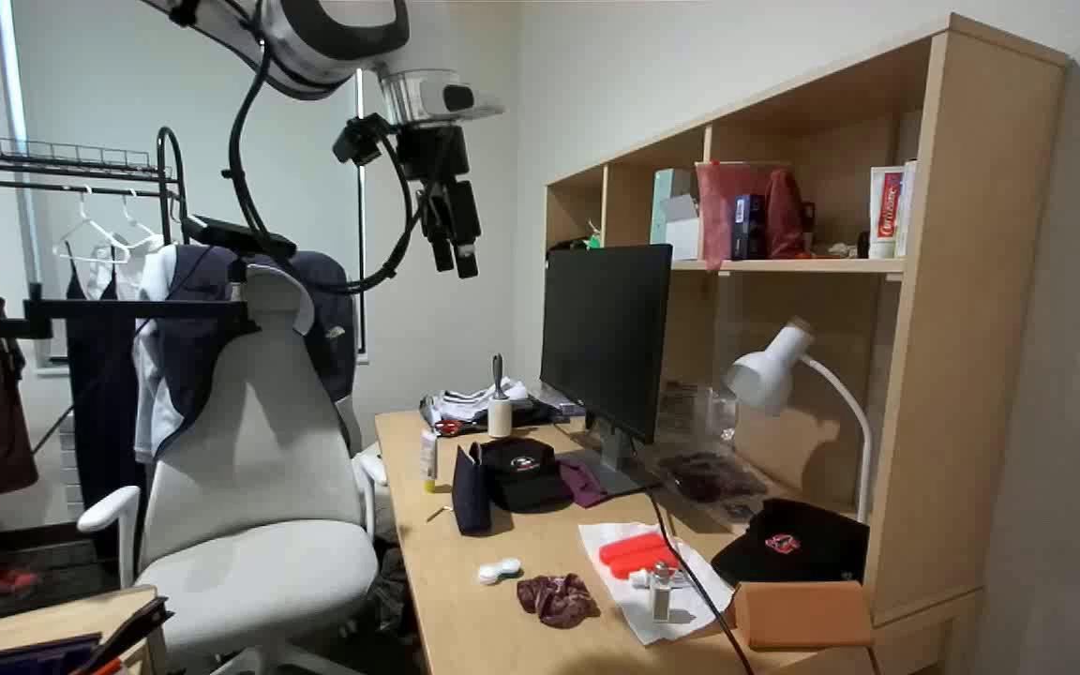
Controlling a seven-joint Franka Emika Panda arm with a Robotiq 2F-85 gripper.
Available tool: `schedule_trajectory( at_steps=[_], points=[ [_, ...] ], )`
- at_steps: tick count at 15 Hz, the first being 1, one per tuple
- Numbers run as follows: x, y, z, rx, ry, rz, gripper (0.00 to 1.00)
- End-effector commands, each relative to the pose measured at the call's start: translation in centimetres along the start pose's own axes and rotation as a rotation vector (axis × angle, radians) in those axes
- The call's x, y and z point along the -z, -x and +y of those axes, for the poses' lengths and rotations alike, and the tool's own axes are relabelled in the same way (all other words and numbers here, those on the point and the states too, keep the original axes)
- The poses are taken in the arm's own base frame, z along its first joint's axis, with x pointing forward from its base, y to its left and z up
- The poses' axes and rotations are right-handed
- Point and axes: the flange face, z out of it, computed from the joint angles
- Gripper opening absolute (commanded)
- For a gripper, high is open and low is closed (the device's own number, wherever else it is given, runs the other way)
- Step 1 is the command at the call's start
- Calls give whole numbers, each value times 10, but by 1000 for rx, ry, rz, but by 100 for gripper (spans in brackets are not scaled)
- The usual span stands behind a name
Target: Move the orange case forward
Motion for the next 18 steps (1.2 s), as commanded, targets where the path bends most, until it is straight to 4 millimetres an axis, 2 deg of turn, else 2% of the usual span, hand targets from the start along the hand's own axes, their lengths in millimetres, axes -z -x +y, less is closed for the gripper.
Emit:
schedule_trajectory(
  at_steps=[1,13,18],
  points=[
    [0,0,0,0,0,-1,100],
    [-2,-1,-1,-1,-2,-16,100],
    [-37,-45,-15,-19,-34,-89,100]
  ],
)
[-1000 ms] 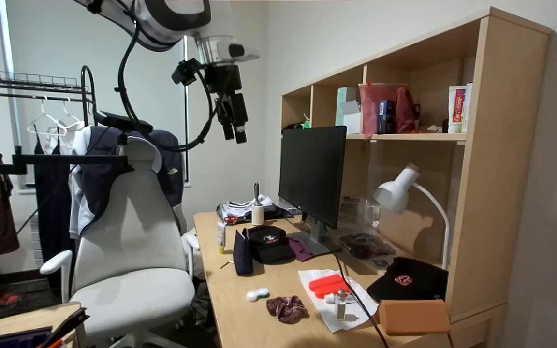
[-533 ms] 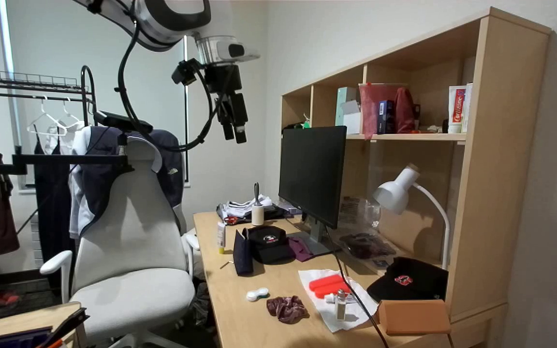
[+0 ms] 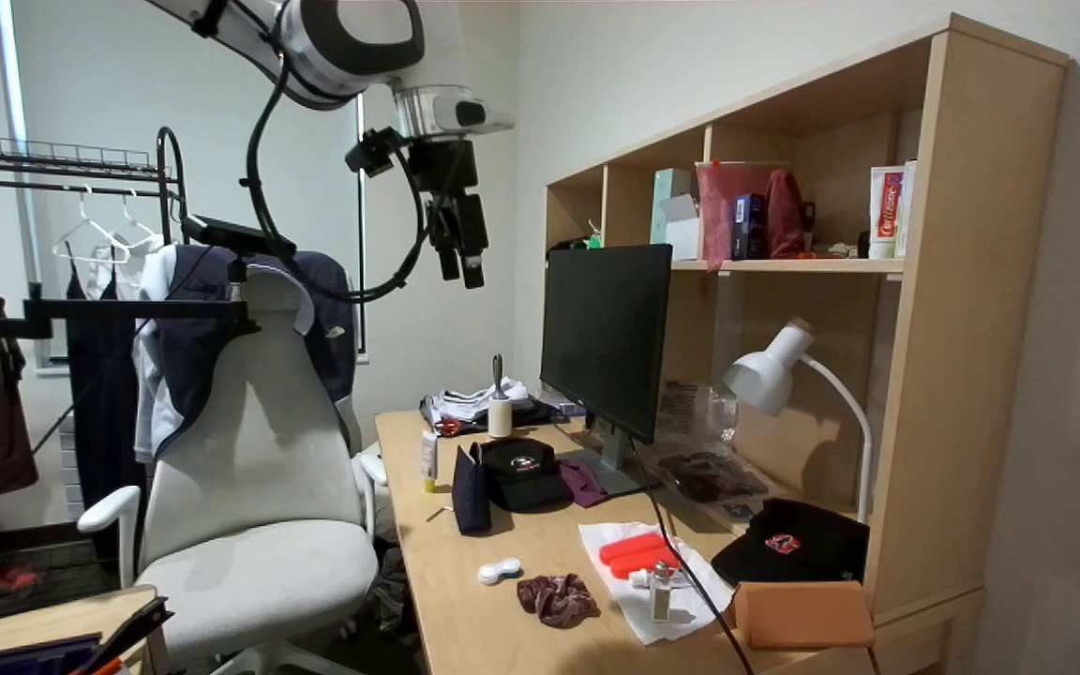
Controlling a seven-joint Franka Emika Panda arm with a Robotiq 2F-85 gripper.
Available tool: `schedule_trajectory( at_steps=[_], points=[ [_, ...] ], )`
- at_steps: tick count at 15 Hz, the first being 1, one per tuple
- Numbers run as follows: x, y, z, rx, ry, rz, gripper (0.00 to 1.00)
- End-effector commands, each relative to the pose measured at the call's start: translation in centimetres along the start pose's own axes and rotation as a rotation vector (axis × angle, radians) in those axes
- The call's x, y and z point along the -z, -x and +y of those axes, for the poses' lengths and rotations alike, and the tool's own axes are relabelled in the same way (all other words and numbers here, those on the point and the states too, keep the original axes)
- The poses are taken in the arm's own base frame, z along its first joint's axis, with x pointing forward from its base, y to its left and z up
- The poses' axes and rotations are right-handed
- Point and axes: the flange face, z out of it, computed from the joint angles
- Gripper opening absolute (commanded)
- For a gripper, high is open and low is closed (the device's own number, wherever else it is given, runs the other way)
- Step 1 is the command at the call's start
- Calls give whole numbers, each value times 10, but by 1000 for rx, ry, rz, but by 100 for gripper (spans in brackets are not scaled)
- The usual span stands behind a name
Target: Move the orange case forward
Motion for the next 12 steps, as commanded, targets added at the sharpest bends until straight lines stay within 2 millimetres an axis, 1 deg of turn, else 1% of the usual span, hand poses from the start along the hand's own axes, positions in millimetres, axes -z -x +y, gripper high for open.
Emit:
schedule_trajectory(
  at_steps=[1,5,6,7,9,12],
  points=[
    [-28,-40,-10,-27,-36,-81,100],
    [-63,-74,-17,-47,-43,-169,100],
    [-53,-55,-13,-29,-22,-112,100],
    [-61,-63,-15,-32,-22,-132,100],
    [-71,-72,-17,-35,-22,-147,100],
    [-69,-74,-17,-34,-24,-147,100]
  ],
)
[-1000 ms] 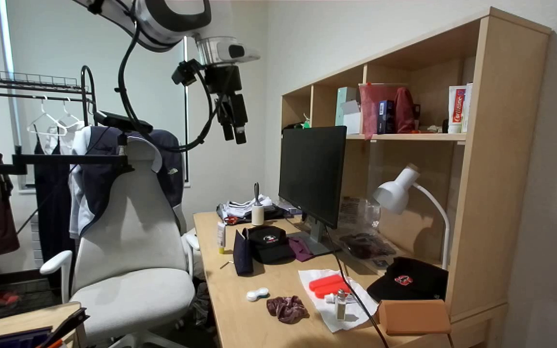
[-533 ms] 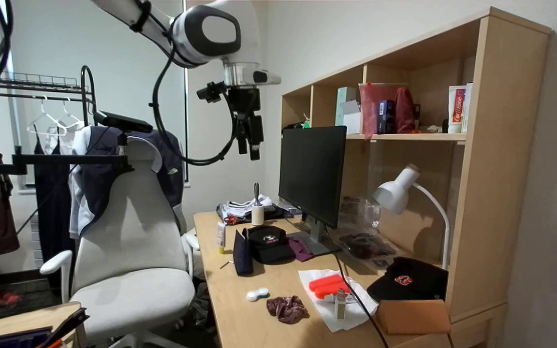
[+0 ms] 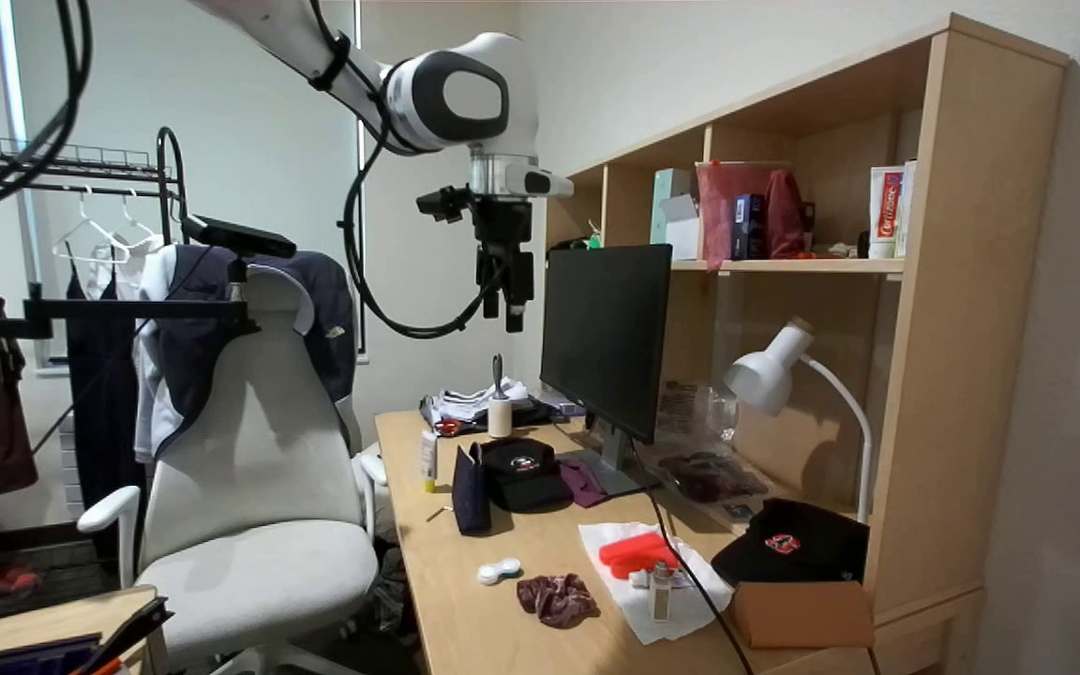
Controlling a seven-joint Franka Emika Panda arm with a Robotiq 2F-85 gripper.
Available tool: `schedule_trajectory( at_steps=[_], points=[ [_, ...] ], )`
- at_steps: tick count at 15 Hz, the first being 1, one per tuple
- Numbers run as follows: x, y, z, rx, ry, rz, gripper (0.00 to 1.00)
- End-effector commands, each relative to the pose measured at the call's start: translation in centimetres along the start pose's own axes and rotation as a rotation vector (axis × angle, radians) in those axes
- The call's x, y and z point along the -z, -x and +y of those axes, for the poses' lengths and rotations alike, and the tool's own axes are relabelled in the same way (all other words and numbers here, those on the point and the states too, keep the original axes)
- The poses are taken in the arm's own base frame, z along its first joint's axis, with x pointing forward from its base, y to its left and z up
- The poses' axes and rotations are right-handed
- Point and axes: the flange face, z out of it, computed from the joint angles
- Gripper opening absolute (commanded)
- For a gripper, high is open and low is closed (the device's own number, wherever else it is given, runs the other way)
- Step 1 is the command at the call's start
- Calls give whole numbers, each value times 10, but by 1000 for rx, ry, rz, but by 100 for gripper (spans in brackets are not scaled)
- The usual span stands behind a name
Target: Move the orange case forward
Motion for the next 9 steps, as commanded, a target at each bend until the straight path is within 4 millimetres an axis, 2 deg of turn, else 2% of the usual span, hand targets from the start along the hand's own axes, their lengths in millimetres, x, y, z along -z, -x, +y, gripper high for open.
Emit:
schedule_trajectory(
  at_steps=[1,3,5,9],
  points=[
    [1,0,0,0,0,0,100],
    [-6,-1,0,-14,19,-13,100],
    [-26,-17,7,-8,28,-28,100],
    [-94,-64,30,-9,8,-115,100]
  ],
)
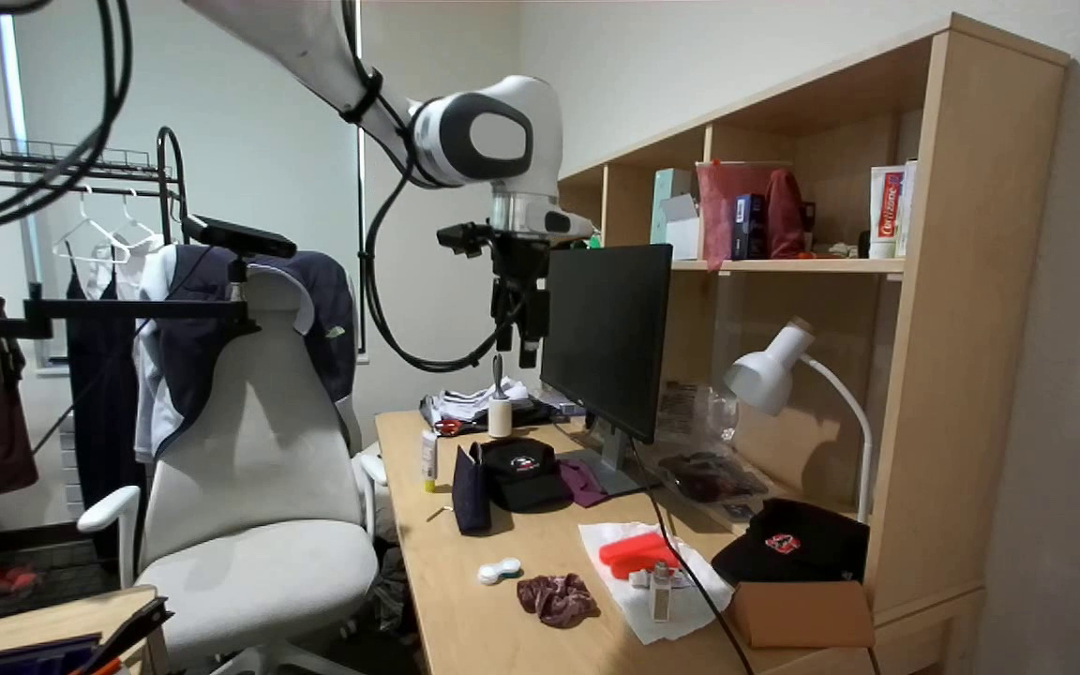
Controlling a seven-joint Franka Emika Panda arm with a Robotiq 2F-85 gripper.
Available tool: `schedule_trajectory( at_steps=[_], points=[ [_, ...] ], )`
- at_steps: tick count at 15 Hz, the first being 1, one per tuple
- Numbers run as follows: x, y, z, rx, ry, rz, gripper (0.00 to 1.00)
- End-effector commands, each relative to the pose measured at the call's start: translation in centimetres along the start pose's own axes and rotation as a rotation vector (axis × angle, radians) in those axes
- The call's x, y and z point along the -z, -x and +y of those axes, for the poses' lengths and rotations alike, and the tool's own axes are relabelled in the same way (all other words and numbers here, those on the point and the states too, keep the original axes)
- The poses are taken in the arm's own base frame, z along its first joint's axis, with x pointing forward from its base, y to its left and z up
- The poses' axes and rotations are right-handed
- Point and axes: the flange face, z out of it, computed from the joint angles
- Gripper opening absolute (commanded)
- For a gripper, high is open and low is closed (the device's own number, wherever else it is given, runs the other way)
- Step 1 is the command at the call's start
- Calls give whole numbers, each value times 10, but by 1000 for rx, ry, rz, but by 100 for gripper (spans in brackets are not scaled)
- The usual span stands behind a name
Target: Move the orange case forward
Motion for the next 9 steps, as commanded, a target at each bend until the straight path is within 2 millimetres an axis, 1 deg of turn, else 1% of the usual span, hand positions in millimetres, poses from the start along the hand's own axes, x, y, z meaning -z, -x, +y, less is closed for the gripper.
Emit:
schedule_trajectory(
  at_steps=[1,4,7,8,9],
  points=[
    [-61,-57,16,18,-13,-79,100],
    [-116,-100,23,52,-7,-144,100],
    [-168,-134,30,107,-13,-195,100],
    [-183,-144,33,119,-19,-206,100],
    [-193,-153,35,138,-35,-217,100]
  ],
)
